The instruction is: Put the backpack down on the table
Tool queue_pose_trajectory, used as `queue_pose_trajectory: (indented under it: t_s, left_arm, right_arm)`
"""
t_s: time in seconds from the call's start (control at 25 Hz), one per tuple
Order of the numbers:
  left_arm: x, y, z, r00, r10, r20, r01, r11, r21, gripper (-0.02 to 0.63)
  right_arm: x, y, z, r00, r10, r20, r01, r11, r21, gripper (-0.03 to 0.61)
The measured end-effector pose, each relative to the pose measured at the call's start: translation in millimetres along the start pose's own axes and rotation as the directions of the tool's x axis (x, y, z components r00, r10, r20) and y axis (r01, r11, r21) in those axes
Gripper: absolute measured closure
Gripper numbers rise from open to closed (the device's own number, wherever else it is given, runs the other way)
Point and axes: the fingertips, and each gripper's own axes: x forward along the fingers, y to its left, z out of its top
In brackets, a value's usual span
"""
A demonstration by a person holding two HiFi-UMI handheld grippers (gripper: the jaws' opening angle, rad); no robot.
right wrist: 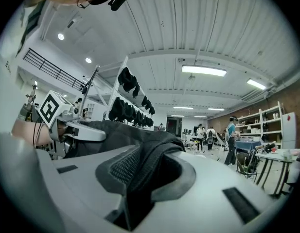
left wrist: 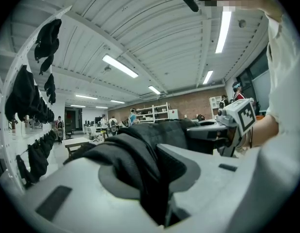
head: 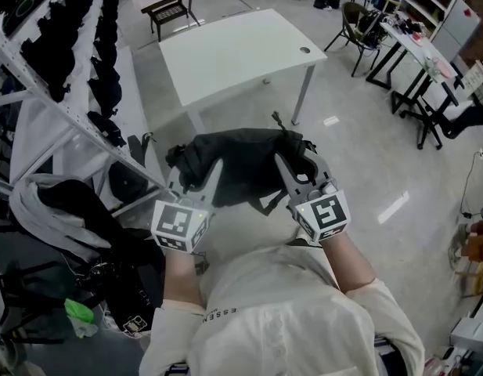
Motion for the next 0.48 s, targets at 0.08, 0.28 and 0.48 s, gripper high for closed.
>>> queue_pose_trajectory:
  t_s: [0.08,0.28,0.48]
  left_arm:
    - [3.8,1.7,-0.3,1.0,0.001,-0.004,-0.001,1.0,0.001,0.514]
    - [20.4,3.4,-2.8,1.0,0.004,-0.011,-0.004,1.0,-0.005,0.514]
    - [42.5,14.7,-5.6,0.999,0.035,-0.01,-0.035,0.999,-0.029,0.514]
  right_arm:
    - [3.3,-3.0,-1.8,1.0,0.002,-0.004,-0.002,1.0,0.013,0.485]
    - [11.7,-17.4,-7.6,1.0,0.005,-0.025,-0.004,1.0,0.021,0.485]
    - [33.9,-36.3,-12.4,0.999,0.037,-0.03,-0.037,0.999,0.007,0.485]
